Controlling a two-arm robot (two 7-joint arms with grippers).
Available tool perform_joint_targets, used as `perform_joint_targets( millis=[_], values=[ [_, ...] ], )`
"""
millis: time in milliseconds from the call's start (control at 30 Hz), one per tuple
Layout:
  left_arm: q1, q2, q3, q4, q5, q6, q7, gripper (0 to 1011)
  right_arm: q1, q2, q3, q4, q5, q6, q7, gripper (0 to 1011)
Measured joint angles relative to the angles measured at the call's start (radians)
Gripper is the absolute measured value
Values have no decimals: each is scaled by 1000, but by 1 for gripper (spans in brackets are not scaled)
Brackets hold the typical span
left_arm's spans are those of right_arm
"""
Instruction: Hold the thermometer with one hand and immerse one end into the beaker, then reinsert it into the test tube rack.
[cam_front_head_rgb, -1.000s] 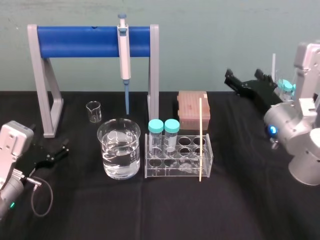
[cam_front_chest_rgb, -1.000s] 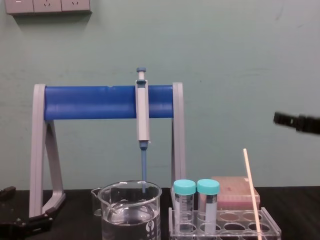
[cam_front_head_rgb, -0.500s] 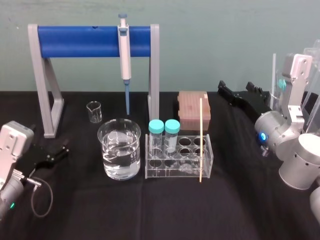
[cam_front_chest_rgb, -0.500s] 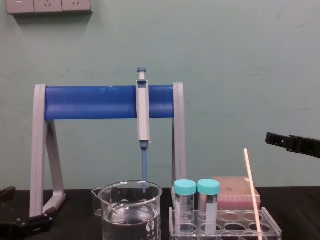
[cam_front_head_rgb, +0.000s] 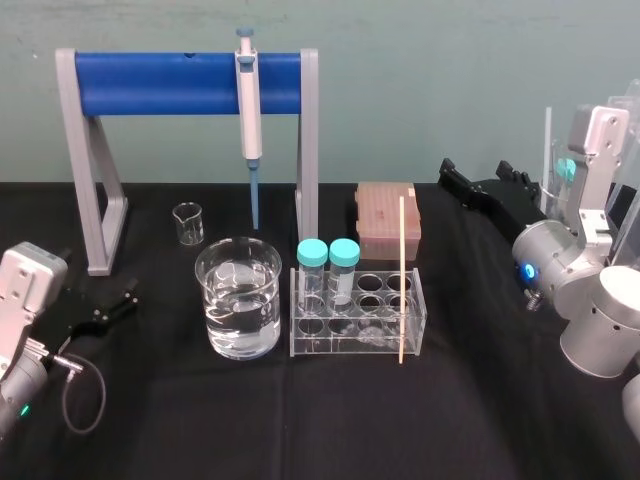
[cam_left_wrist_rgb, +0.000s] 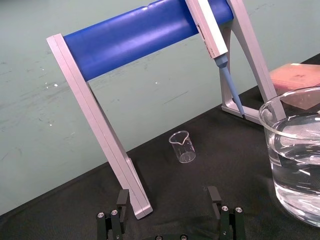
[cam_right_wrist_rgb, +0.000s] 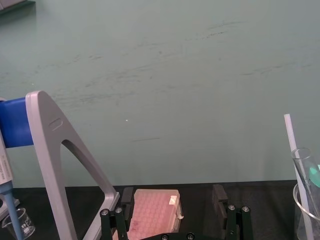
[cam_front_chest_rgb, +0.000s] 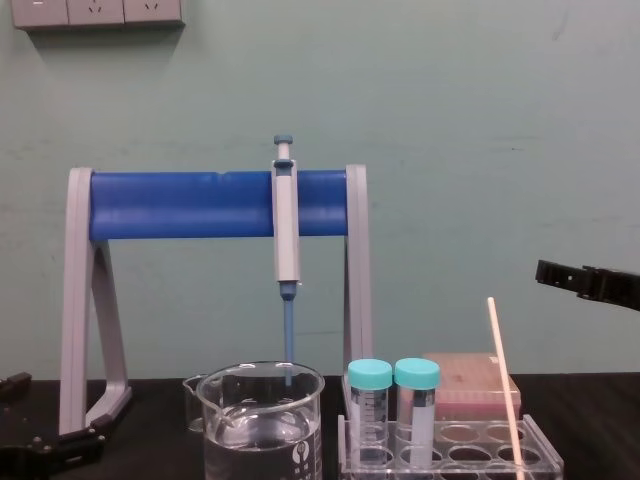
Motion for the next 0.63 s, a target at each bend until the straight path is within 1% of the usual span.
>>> perform_joint_targets(
  millis=[633],
  values=[
    [0,0,0,0,0,0,0,1004,-2,2,1,-4,-2,-2,-3,1003]
  ],
)
